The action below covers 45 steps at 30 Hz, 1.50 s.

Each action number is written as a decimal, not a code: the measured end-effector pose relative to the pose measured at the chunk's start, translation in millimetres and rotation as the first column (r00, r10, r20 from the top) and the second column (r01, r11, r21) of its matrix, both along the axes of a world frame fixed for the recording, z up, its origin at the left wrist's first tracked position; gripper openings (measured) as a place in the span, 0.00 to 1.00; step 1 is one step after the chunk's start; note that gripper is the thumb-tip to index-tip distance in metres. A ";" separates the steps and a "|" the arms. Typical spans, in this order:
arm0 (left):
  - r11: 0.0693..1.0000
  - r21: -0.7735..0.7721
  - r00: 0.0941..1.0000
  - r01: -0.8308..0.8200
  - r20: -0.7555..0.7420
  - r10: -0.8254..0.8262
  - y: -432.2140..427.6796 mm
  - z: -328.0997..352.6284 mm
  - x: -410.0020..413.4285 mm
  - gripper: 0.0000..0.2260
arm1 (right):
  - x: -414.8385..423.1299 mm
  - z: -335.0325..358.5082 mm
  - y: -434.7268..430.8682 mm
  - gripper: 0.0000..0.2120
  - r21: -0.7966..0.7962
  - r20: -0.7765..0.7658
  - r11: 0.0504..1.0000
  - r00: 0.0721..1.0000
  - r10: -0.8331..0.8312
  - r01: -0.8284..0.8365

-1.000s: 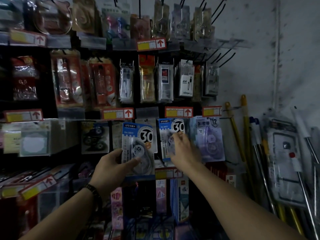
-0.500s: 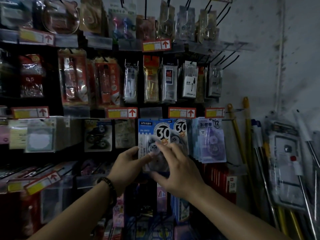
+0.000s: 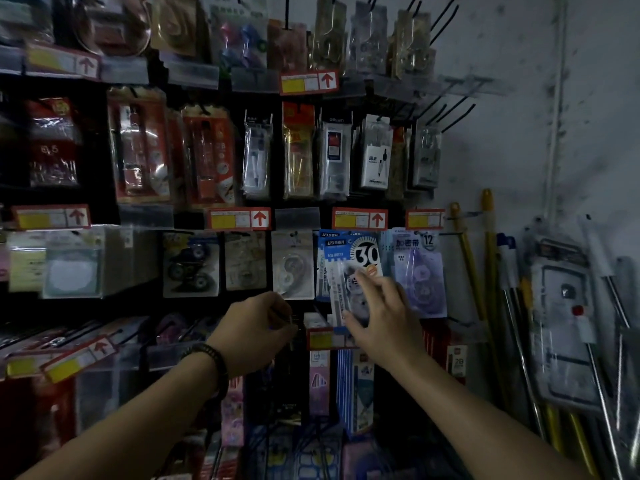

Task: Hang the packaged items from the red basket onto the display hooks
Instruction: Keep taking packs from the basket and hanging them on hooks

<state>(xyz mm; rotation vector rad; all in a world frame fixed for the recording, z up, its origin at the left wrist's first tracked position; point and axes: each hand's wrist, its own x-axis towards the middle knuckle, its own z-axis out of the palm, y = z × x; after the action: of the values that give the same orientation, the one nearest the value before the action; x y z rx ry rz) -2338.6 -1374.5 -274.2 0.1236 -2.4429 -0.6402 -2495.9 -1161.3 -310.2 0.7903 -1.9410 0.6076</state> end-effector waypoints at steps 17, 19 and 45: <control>0.998 -0.054 1.000 -0.020 0.023 0.021 -9.7 -1.8 2.5 0.05 | 0.5 20.0 -13.8 0.35 -0.021 0.057 0.999 0.998 -0.031 0.032; 0.999 -0.045 1.000 -0.004 0.020 0.005 -9.7 -5.0 3.5 0.02 | 1.8 20.0 -13.8 0.36 -0.040 0.058 0.999 0.998 -0.012 0.015; 0.997 -0.060 0.984 -0.042 0.173 0.052 -27.4 -132.8 84.7 0.02 | 80.0 -58.7 -16.7 0.13 0.155 0.179 0.981 0.980 0.086 -0.114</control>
<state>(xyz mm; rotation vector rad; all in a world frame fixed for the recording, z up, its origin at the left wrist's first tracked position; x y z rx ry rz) -2254.0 -1401.9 -407.0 0.2229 -2.6153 -0.5596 -2415.9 -1178.0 -368.9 0.9718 -2.1392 0.5977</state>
